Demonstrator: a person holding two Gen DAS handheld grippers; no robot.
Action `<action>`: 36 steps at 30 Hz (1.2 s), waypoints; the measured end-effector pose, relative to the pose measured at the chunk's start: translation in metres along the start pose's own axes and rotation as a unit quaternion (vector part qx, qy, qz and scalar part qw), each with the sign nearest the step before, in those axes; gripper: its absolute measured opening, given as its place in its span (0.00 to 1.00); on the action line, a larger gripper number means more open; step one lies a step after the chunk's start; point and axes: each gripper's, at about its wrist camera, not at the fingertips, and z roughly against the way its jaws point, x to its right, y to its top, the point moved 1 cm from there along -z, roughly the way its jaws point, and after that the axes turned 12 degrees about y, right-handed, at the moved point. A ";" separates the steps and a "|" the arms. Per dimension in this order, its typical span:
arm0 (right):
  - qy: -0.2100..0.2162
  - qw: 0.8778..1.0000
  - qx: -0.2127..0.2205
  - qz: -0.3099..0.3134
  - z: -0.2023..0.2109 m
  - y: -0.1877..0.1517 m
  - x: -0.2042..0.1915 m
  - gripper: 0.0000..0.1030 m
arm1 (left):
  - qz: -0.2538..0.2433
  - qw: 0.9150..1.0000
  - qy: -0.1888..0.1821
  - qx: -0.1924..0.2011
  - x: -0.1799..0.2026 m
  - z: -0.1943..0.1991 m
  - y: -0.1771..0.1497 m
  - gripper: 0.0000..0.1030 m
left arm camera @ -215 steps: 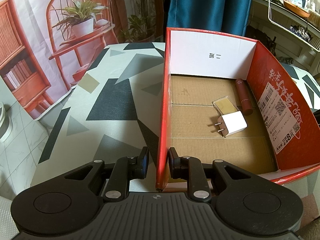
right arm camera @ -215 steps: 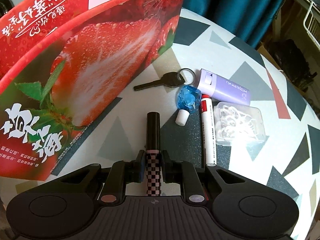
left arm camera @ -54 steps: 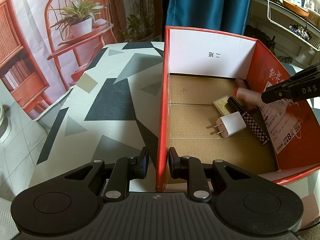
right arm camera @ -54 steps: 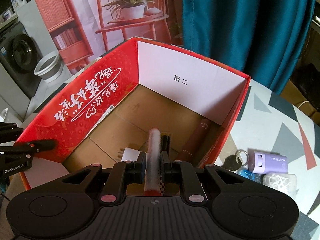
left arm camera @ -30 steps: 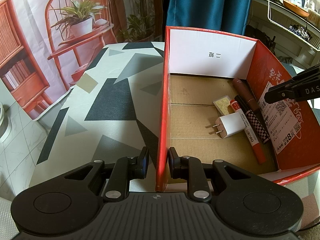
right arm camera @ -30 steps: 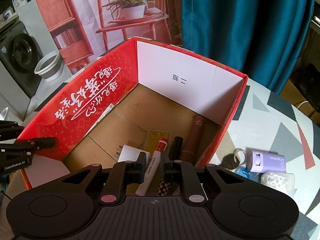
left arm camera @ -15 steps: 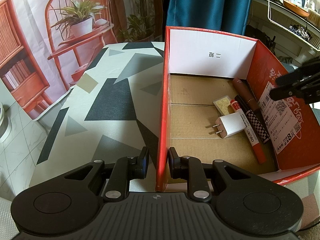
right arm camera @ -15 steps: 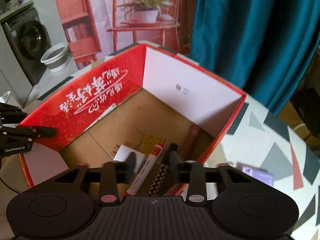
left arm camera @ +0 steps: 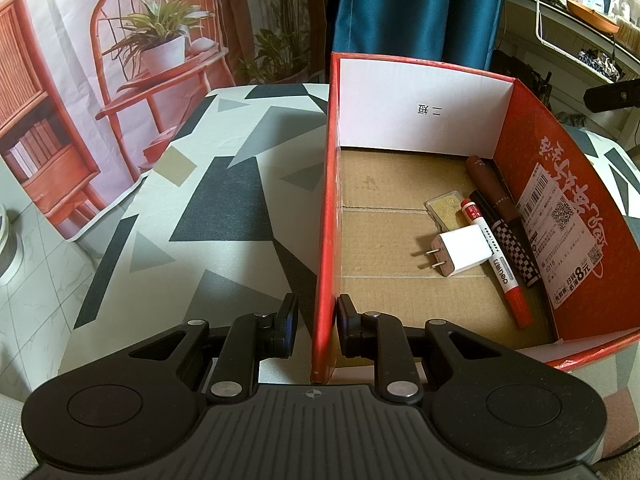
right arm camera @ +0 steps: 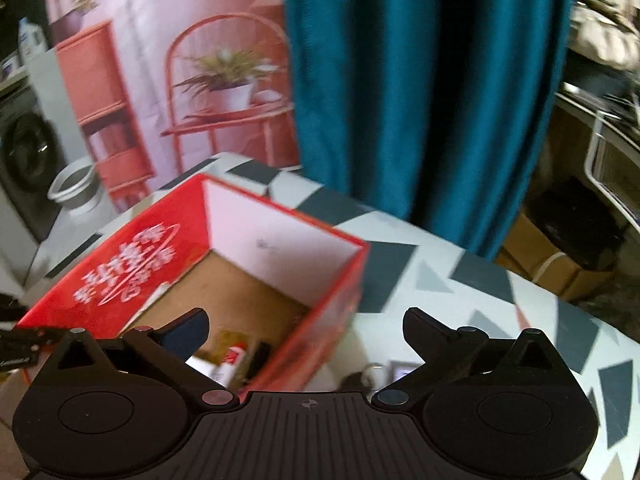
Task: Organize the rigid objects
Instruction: 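Return the right gripper to the blue keychain bottle and grasp it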
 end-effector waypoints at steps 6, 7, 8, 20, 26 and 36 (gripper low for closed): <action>-0.028 0.998 -0.029 0.050 -0.007 -0.023 0.015 0.99 | 0.000 1.000 0.000 0.000 0.000 0.000 0.000 0.23; -0.031 0.997 -0.035 0.056 -0.010 -0.027 0.016 0.99 | 0.000 1.000 0.000 0.000 0.000 0.000 0.000 0.23; -0.034 0.997 -0.042 0.061 -0.013 -0.032 0.017 0.99 | 0.000 1.000 0.000 0.000 0.000 0.000 0.000 0.23; -0.035 0.994 -0.101 0.027 -0.064 -0.083 0.045 0.40 | 0.001 1.000 0.002 -0.002 -0.002 0.000 -0.001 0.23; -0.042 0.993 -0.111 -0.003 -0.084 -0.091 0.056 0.40 | 0.007 1.000 0.003 -0.003 -0.002 0.000 -0.002 0.23; -0.047 0.992 -0.107 -0.050 -0.091 -0.100 0.071 0.29 | 0.016 1.000 0.004 -0.006 -0.002 -0.001 -0.001 0.24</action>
